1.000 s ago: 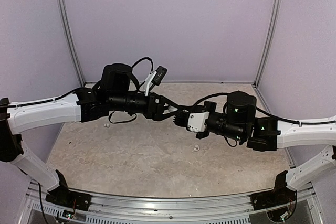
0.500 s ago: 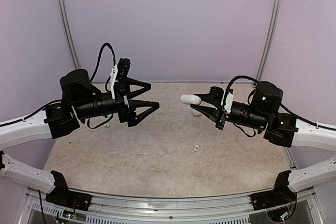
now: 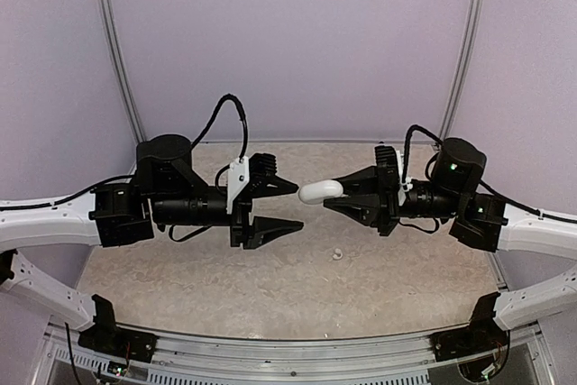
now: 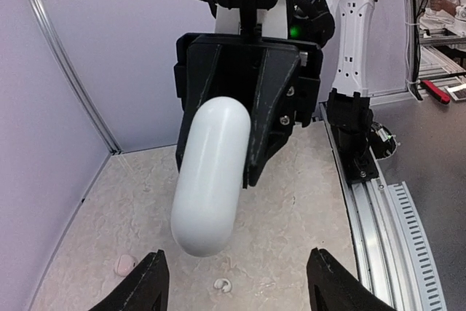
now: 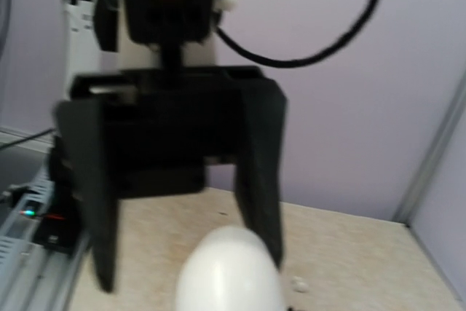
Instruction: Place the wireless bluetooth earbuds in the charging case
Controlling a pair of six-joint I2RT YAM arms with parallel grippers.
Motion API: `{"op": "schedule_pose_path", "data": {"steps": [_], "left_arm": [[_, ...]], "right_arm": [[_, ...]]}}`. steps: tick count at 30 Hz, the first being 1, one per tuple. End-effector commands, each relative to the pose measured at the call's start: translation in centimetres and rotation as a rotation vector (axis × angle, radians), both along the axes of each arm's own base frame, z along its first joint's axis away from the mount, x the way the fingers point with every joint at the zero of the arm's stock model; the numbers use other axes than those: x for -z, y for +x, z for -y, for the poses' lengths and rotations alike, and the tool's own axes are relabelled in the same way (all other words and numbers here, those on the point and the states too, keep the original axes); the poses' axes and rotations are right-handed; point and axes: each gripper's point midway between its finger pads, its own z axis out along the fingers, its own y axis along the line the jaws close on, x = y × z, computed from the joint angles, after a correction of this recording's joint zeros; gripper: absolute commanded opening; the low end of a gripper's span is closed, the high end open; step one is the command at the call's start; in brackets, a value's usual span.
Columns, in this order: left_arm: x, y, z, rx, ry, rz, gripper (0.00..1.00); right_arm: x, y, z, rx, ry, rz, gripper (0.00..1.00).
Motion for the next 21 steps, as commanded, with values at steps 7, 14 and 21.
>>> {"op": "schedule_pose_path", "data": {"steps": [7,14,21], "left_arm": [[-1.54,0.29,0.71,-0.048,-0.033,0.048,0.54],[-1.92,0.27,0.77,-0.049,-0.049,0.039,0.37],[-1.84,0.12,1.02,-0.035,-0.050,0.037,0.44]], "right_arm": [[0.28,-1.40,-0.53,-0.118,0.015,-0.063,0.05],[0.56,-1.39,-0.60,-0.121,0.008,-0.073,0.07],[0.82,-1.32,-0.69,-0.120,0.004,-0.077,0.08]]}}
